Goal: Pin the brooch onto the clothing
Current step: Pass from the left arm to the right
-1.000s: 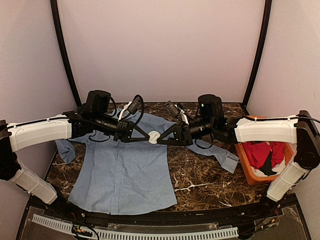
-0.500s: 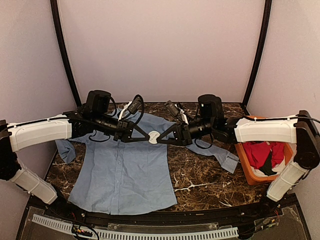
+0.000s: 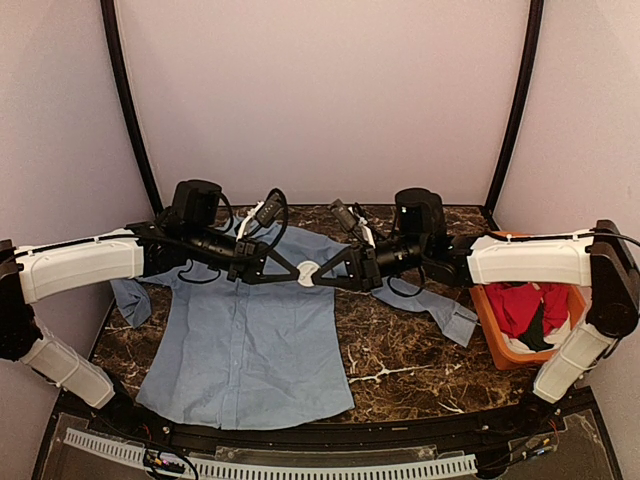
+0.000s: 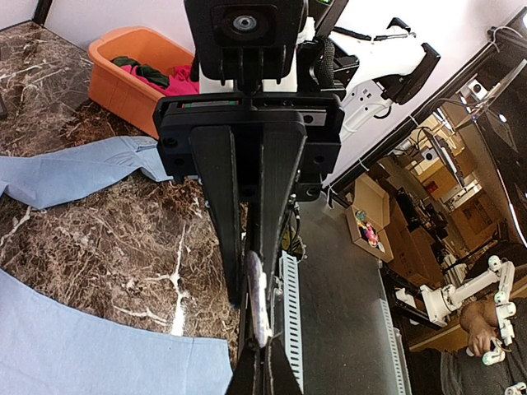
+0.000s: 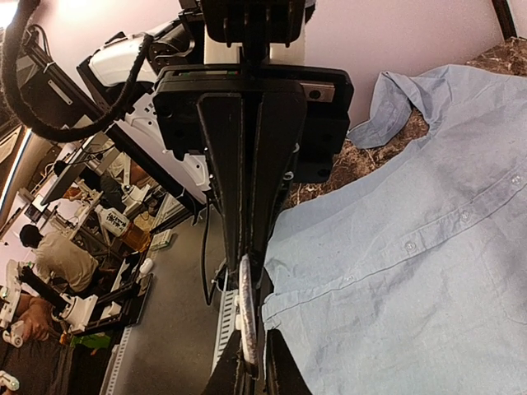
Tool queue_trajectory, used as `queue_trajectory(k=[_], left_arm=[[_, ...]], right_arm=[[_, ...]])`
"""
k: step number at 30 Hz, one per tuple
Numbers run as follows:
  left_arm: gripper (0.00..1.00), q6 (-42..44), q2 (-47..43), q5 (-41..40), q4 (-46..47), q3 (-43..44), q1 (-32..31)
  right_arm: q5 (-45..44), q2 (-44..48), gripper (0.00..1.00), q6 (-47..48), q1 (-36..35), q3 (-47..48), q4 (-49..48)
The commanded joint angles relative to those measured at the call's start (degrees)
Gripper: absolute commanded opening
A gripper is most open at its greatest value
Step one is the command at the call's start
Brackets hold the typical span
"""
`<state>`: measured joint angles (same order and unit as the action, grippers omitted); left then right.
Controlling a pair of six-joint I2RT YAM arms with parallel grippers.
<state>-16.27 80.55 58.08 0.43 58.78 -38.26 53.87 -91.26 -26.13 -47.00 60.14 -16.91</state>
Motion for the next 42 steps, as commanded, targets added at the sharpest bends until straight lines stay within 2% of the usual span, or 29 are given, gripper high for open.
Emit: queue_trajectory(k=[1,9,14,29,31,32,36,38,42], left_arm=[[0.01,-0.1,-0.4,1.5,1.1,-0.3,-0.2],[0.01,0.3,-0.7,1.3,0.7,-0.5,-0.3],[0.01,0.2,-0.6,1.1,0.8,-0.6,-0.3],[0.01,0.1,0.0,0.3,0.3,0.3,-0.3],[0.05,-0.6,0.4,0.2,0.2,0.7,-0.3],[0.13,-0.7,0.7,0.2,0.1,0.8,-0.3],[0.33,-1.7,1.5,0.5,1.0,1.3,-0.4],[0.38,-1.9,2.0,0.4,1.0,1.9,-0.6],[0.37,-2.4,3.1,0.1,1.6,2.3,-1.4]], right_arm=[[-1.6,-0.9,0.09,-1.7,0.2,1.2,-3.1],[-1.7,-0.5,0.08,-2.6,0.9,0.6,-4.4],[-1.1,-0.5,0.00,-2.7,1.0,0.4,-4.8],[0.3,0.4,0.00,2.8,1.0,0.3,-0.3],[-0.9,0.5,0.00,3.0,1.0,0.2,0.4],[-1.2,0.5,0.00,3.1,1.0,0.2,0.4],[-2.0,0.8,0.00,2.9,1.0,0.2,0.1],[-2.5,0.9,0.00,2.8,0.9,0.4,0.3],[-2.6,0.8,0.00,2.7,0.9,0.6,0.2]])
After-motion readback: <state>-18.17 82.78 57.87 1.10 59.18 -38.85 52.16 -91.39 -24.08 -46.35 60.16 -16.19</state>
